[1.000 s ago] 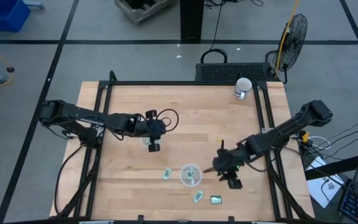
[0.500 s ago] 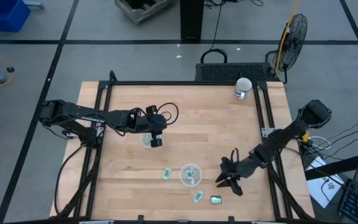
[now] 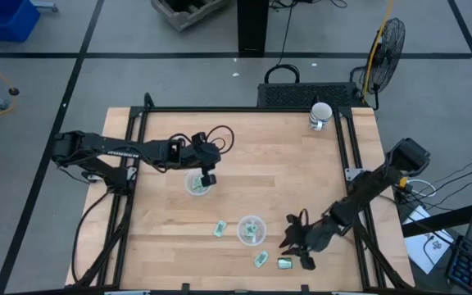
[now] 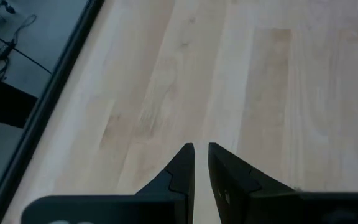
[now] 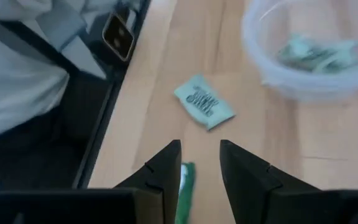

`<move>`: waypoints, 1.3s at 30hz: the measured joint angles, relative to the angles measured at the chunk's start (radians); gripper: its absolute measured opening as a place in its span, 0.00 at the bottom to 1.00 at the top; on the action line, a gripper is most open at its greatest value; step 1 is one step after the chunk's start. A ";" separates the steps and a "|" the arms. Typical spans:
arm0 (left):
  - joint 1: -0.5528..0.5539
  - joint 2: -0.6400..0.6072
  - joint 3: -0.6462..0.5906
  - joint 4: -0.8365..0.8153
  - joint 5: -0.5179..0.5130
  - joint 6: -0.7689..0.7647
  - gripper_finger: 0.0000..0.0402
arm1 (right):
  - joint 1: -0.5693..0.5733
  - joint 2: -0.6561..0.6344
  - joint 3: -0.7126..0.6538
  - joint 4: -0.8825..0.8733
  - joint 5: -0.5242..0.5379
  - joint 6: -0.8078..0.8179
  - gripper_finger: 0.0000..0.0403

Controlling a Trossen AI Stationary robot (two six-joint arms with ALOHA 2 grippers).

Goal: Pick and place items into bin
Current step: Put the green stevia packet into the bottom transparent bin

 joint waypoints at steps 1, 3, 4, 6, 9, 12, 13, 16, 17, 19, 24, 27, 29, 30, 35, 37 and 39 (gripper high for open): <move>0.004 0.000 0.000 0.007 0.000 0.001 0.13 | 0.000 0.025 0.028 -0.024 -0.019 0.012 0.26; 0.009 0.000 0.000 0.017 0.002 0.013 0.13 | 0.005 0.074 0.068 -0.050 -0.040 0.046 0.26; 0.010 0.000 0.000 0.022 0.004 0.022 0.13 | 0.006 0.100 0.086 -0.053 -0.045 0.057 0.26; 0.010 0.000 0.000 0.022 0.005 0.038 0.13 | 0.016 0.151 0.117 -0.055 -0.047 0.082 0.26; 0.009 0.000 0.000 0.018 0.008 0.051 0.13 | 0.039 0.211 0.161 -0.053 -0.047 0.113 0.26; 0.008 0.000 0.000 0.019 0.010 0.047 0.13 | 0.071 0.252 0.187 -0.079 -0.046 0.135 0.26; 0.008 0.000 0.000 0.018 0.011 0.048 0.13 | 0.080 0.262 0.194 -0.094 -0.046 0.135 0.26; 0.008 0.000 0.000 0.019 0.014 0.047 0.13 | 0.102 0.264 0.200 -0.161 -0.040 0.123 0.26; 0.007 0.000 0.000 0.020 0.015 0.046 0.13 | 0.105 0.263 0.202 -0.180 -0.036 0.108 0.26; 0.007 0.000 0.000 0.020 0.015 0.044 0.13 | 0.110 0.260 0.202 -0.207 -0.013 0.068 0.26; 0.007 0.000 0.000 0.020 0.014 0.047 0.13 | 0.112 0.254 0.202 -0.266 0.065 -0.030 0.26; 0.007 0.000 0.000 0.021 0.014 0.047 0.13 | 0.112 0.251 0.203 -0.348 0.120 -0.072 0.26; 0.007 0.000 0.000 0.021 0.014 0.045 0.13 | 0.112 0.251 0.203 -0.397 0.178 -0.076 0.26; 0.007 0.000 0.000 0.021 0.014 0.044 0.13 | 0.113 0.252 0.203 -0.410 0.211 -0.074 0.26; 0.007 0.000 0.000 0.021 0.015 0.018 0.13 | 0.110 0.254 0.201 -0.403 0.302 -0.070 0.26; 0.007 0.000 0.000 0.021 0.016 0.013 0.13 | 0.107 0.254 0.201 -0.406 0.303 -0.072 0.26; 0.007 0.000 0.000 0.021 0.016 0.013 0.13 | 0.102 0.254 0.196 -0.408 0.303 -0.072 0.26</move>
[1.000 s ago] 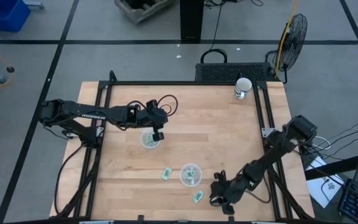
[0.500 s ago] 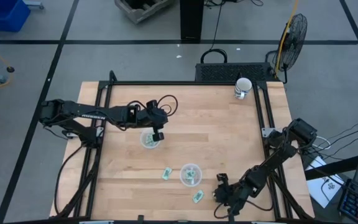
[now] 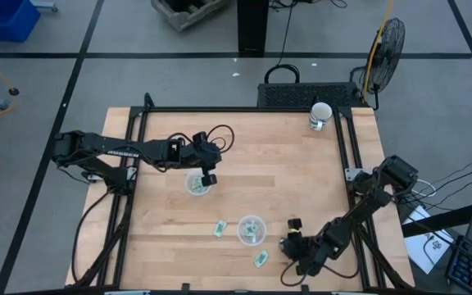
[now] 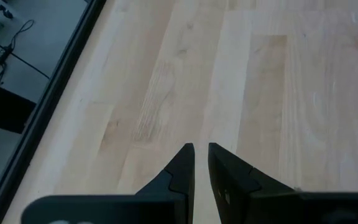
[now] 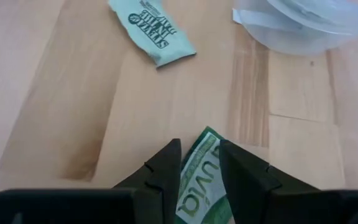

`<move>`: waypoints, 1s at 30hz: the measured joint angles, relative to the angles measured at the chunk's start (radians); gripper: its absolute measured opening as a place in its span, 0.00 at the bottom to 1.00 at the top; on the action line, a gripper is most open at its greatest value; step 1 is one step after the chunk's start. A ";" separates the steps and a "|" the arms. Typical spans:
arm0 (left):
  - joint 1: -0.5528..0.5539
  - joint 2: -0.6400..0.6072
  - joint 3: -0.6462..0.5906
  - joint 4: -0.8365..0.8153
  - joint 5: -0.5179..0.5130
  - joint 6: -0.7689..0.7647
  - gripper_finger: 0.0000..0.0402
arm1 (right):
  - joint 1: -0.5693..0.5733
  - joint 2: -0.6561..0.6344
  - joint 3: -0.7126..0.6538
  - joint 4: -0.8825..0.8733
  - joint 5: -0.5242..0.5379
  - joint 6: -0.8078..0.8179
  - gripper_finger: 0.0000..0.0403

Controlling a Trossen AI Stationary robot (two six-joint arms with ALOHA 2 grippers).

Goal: Pick and place items into bin
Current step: Put the green stevia packet into the bottom transparent bin

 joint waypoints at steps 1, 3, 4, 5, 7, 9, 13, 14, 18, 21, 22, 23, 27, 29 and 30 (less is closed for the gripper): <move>0.000 0.000 0.000 0.000 0.000 -0.001 0.13 | -0.004 0.000 -0.006 0.002 0.000 0.001 0.26; 0.000 0.000 0.000 0.000 0.000 -0.001 0.13 | -0.014 0.000 -0.021 0.000 0.000 0.023 0.26; 0.000 0.000 0.000 0.000 0.000 -0.002 0.13 | -0.019 -0.001 -0.031 0.002 -0.001 0.038 0.26; 0.000 0.000 0.000 0.000 0.000 -0.003 0.13 | -0.024 -0.001 -0.043 0.009 -0.001 0.054 0.26; 0.000 0.000 0.000 0.000 0.000 -0.004 0.13 | -0.031 -0.001 -0.066 0.024 -0.002 0.080 0.26; 0.000 0.000 0.000 0.000 0.000 -0.003 0.13 | -0.036 -0.001 -0.084 0.029 -0.001 0.105 0.24; 0.000 0.000 0.000 0.000 0.000 -0.003 0.13 | -0.037 0.000 -0.106 0.034 0.000 0.134 0.17; 0.000 0.000 0.000 0.000 0.000 -0.003 0.13 | -0.037 0.000 -0.108 0.036 0.002 0.134 0.14; 0.000 0.000 0.000 0.000 0.000 -0.003 0.13 | -0.038 0.001 -0.109 0.064 0.013 0.105 0.03; 0.000 0.000 0.000 0.000 0.000 -0.003 0.13 | -0.038 0.000 -0.110 0.089 0.021 0.082 0.02; 0.000 0.000 0.000 0.000 0.000 -0.003 0.13 | -0.038 0.001 -0.110 0.096 0.027 0.082 0.02; 0.000 0.000 0.000 0.000 0.000 -0.003 0.13 | -0.038 0.000 -0.110 0.105 0.031 0.083 0.02; 0.000 0.000 0.000 0.000 0.000 -0.003 0.13 | -0.039 -0.034 -0.110 0.132 0.026 0.072 0.00; 0.000 0.000 0.000 -0.001 0.001 -0.003 0.13 | -0.039 -0.078 -0.116 0.102 0.056 0.063 0.00; 0.000 0.000 0.000 0.000 0.000 -0.003 0.13 | -0.039 -0.103 -0.120 0.087 0.087 0.052 0.00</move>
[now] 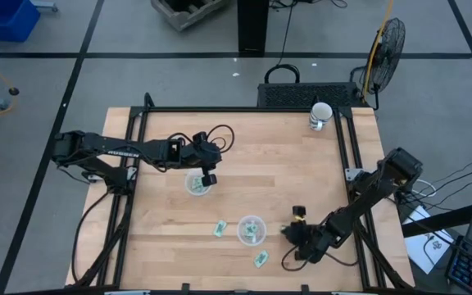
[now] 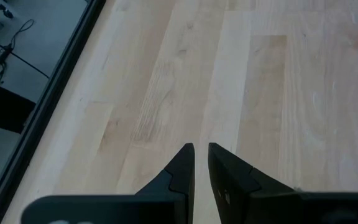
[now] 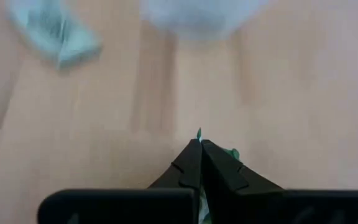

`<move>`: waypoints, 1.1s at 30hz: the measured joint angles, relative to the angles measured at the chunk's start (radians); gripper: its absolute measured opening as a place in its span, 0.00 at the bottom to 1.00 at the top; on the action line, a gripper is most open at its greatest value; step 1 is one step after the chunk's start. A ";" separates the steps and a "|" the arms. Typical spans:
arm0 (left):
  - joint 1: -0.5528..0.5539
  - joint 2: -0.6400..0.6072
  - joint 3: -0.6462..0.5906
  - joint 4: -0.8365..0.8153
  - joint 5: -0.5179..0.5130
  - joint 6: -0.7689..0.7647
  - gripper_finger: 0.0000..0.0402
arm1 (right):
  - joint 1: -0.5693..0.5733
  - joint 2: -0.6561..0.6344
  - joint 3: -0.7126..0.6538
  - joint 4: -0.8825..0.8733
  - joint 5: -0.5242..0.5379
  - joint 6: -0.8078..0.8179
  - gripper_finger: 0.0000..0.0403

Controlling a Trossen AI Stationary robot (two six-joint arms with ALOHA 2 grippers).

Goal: Pick and place items into bin
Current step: Put the green stevia packet into the bottom transparent bin

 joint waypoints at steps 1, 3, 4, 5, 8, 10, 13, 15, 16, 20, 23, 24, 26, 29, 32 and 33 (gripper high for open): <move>0.000 0.000 0.000 0.000 0.000 0.000 0.13 | -0.001 -0.029 0.000 0.003 0.035 -0.017 0.00; 0.000 0.000 0.000 0.001 0.000 0.001 0.13 | -0.007 -0.090 0.008 0.033 0.128 -0.072 0.00; 0.000 0.000 0.000 0.001 0.000 0.001 0.13 | -0.014 -0.114 0.009 0.060 0.164 -0.111 0.00; 0.000 0.000 0.000 0.001 0.000 0.001 0.13 | -0.026 -0.131 0.009 0.086 0.182 -0.165 0.00; 0.000 0.000 0.000 0.003 0.000 0.004 0.13 | -0.078 -0.160 0.007 0.250 0.187 -0.369 0.00; 0.000 0.000 0.000 0.004 -0.001 0.004 0.13 | -0.116 -0.164 0.010 0.387 0.159 -0.486 0.00; 0.000 0.000 0.000 0.004 -0.001 0.005 0.13 | -0.188 -0.131 0.009 0.527 -0.016 -0.588 0.00; 0.000 0.000 0.000 0.004 -0.002 0.005 0.13 | -0.235 -0.097 0.018 0.566 -0.091 -0.610 0.00; 0.000 0.000 0.000 0.004 -0.002 0.005 0.13 | -0.251 -0.080 0.030 0.567 -0.112 -0.617 0.00; 0.000 0.000 0.000 0.004 -0.002 0.005 0.13 | -0.289 0.008 0.093 0.557 -0.200 -0.646 0.00; 0.000 0.000 0.000 0.004 -0.002 0.005 0.13 | -0.297 0.075 0.151 0.523 -0.256 -0.663 0.00; 0.000 0.000 0.000 0.003 -0.002 0.005 0.13 | -0.297 0.093 0.175 0.492 -0.255 -0.664 0.00; 0.000 0.000 0.000 0.003 -0.002 0.005 0.13 | -0.297 0.119 0.215 0.385 -0.252 -0.664 0.00; 0.000 0.000 0.000 0.000 -0.002 0.005 0.13 | -0.298 0.145 0.261 0.265 -0.250 -0.658 0.01; 0.000 0.000 0.000 0.000 -0.002 0.005 0.13 | -0.306 0.145 0.274 0.255 -0.251 -0.648 0.02; 0.000 0.000 0.000 0.000 -0.001 0.005 0.13 | -0.309 0.137 0.275 0.249 -0.251 -0.638 0.03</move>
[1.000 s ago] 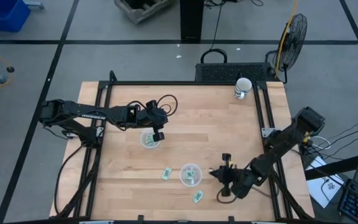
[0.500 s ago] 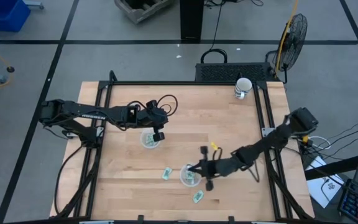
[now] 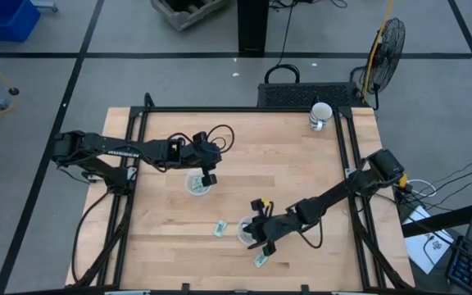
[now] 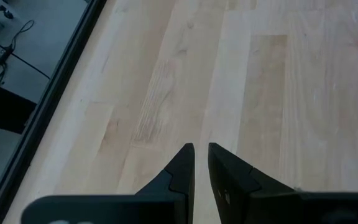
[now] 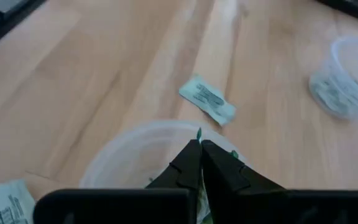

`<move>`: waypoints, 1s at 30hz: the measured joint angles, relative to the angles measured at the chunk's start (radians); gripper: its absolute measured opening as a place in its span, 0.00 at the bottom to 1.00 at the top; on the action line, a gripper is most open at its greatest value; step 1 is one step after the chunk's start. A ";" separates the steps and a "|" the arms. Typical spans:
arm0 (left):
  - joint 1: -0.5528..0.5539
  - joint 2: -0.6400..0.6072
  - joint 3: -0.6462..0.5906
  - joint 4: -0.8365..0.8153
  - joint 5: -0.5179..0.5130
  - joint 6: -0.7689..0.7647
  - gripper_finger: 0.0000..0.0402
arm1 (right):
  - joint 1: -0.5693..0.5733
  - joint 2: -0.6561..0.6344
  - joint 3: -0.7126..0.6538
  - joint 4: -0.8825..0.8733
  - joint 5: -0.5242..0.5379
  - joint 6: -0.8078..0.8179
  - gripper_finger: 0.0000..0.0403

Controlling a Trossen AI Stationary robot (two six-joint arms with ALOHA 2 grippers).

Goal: Pick and place items into bin
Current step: Put the green stevia packet into the bottom transparent bin, then put the white stevia packet into the top transparent bin

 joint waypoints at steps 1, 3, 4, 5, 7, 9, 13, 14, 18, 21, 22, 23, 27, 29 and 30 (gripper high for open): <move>0.000 0.000 0.000 0.000 0.000 0.000 0.13 | -0.006 -0.007 0.000 -0.013 -0.001 0.011 0.04; 0.000 0.000 0.000 0.000 0.000 0.000 0.13 | -0.013 -0.014 0.000 -0.027 -0.002 0.036 0.05; 0.000 0.000 0.000 0.000 0.000 0.000 0.13 | -0.015 -0.017 0.000 -0.047 -0.002 0.042 0.06; 0.000 0.000 0.000 0.000 0.000 0.000 0.13 | -0.015 -0.018 -0.001 -0.057 -0.002 0.049 0.07; 0.000 0.000 0.000 0.000 0.000 0.000 0.13 | -0.017 -0.018 -0.001 -0.066 -0.005 0.063 0.10; 0.000 0.000 0.000 0.000 0.000 0.000 0.13 | -0.017 -0.018 -0.001 -0.073 -0.012 0.082 0.13; 0.000 0.000 0.000 0.000 -0.001 0.000 0.13 | -0.018 -0.018 -0.001 -0.069 -0.026 0.085 0.19; 0.000 0.000 0.000 0.000 -0.001 0.001 0.13 | -0.018 -0.020 -0.001 -0.066 -0.026 0.079 0.20; -0.001 0.000 0.000 -0.007 0.000 0.010 0.13 | -0.018 -0.048 -0.001 -0.066 -0.025 0.055 0.23; -0.009 0.000 0.000 -0.023 0.044 -0.027 0.13 | -0.018 -0.092 -0.002 -0.104 -0.002 0.053 0.23; -0.015 0.000 0.000 -0.029 0.085 -0.036 0.13 | -0.018 -0.110 -0.001 -0.120 0.007 0.056 0.23; -0.023 0.000 0.000 -0.034 0.137 -0.038 0.13 | -0.018 -0.131 -0.001 -0.143 0.024 0.056 0.23; -0.079 -0.001 -0.009 -0.031 0.347 -0.050 0.13 | -0.018 -0.208 -0.001 -0.207 0.080 0.056 0.21; -0.119 -0.001 -0.018 -0.032 0.395 -0.069 0.13 | -0.018 -0.239 -0.001 -0.225 0.105 0.056 0.21; -0.142 -0.001 -0.023 -0.032 0.395 -0.085 0.13 | -0.018 -0.252 -0.001 -0.222 0.110 0.056 0.21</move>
